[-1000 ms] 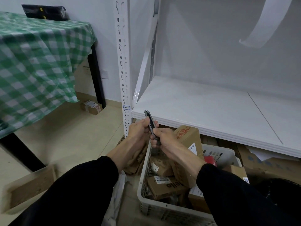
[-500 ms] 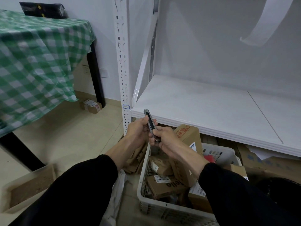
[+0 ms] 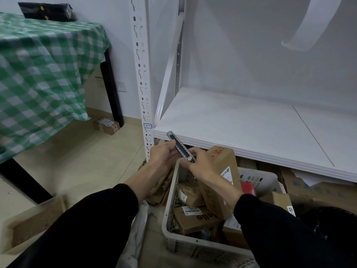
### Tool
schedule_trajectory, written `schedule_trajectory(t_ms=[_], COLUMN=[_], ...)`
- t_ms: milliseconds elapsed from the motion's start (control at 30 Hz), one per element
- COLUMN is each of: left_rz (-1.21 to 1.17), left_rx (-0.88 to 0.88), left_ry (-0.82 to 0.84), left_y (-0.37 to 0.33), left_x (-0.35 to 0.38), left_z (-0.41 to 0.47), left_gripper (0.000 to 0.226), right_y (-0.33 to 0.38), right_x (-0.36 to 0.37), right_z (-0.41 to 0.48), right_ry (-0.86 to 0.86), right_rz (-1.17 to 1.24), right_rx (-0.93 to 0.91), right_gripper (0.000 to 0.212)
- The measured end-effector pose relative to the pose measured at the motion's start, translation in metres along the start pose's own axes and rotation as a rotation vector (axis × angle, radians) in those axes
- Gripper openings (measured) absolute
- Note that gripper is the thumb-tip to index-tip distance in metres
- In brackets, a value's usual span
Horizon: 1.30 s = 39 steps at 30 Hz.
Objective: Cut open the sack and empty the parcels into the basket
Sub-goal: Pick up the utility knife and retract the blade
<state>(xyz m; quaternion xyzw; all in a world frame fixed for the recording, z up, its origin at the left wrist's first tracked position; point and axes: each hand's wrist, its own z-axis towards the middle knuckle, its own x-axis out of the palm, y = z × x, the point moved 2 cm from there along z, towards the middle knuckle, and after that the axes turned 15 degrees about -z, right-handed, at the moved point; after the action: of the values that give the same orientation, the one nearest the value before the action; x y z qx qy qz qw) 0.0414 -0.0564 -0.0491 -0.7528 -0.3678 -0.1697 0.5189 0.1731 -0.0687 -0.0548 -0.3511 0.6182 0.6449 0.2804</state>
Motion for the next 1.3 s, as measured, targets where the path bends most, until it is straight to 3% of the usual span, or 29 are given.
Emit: schedule_trajectory(t_ms=[133,233,300,400,567,667,933,1300], left_rz=[0.139,0.783,1.171,1.717,2.027,2.131,2.132,2.097], left_rx=[0.116,0.651,1.066,1.289,1.179,0.977,0.921,0.79], left_ry=[-0.084,-0.183,0.009,0.399,0.791,0.974,0.909,0.891], left_y=[0.005,0.001,0.004,0.019,0.008,0.002,0.02,0.064], left_x=[0.002,-0.007,-0.01,-0.013,0.02,0.052,0.124,0.174], left_z=[-0.001,0.007,0.004,0.013,0.017,0.015,0.051,0.146], left_gripper=[0.007,0.023,0.04,0.059,0.023,0.027,0.027,0.022], right_y=[-0.001,-0.008,-0.015,-0.022,-0.033,-0.042,-0.074,-0.142], right_x=[-0.003,-0.006,-0.007,-0.012,-0.039,-0.062,-0.122,-0.126], right_z=[0.003,0.004,0.003,0.0,0.003,0.012,0.049,0.135], right_ry=[-0.005,0.109,0.155,0.188,0.218,0.213,0.018,-0.118], right_rz=[-0.075,-0.1,-0.186,-0.257,-0.387,-0.552,-0.544,-0.443], right_rx=[-0.04,-0.025,-0.033,-0.054,-0.11,-0.141,-0.139,0.018], right_gripper=[0.023,0.022,0.022,0.023,0.02,0.016,0.026,0.024])
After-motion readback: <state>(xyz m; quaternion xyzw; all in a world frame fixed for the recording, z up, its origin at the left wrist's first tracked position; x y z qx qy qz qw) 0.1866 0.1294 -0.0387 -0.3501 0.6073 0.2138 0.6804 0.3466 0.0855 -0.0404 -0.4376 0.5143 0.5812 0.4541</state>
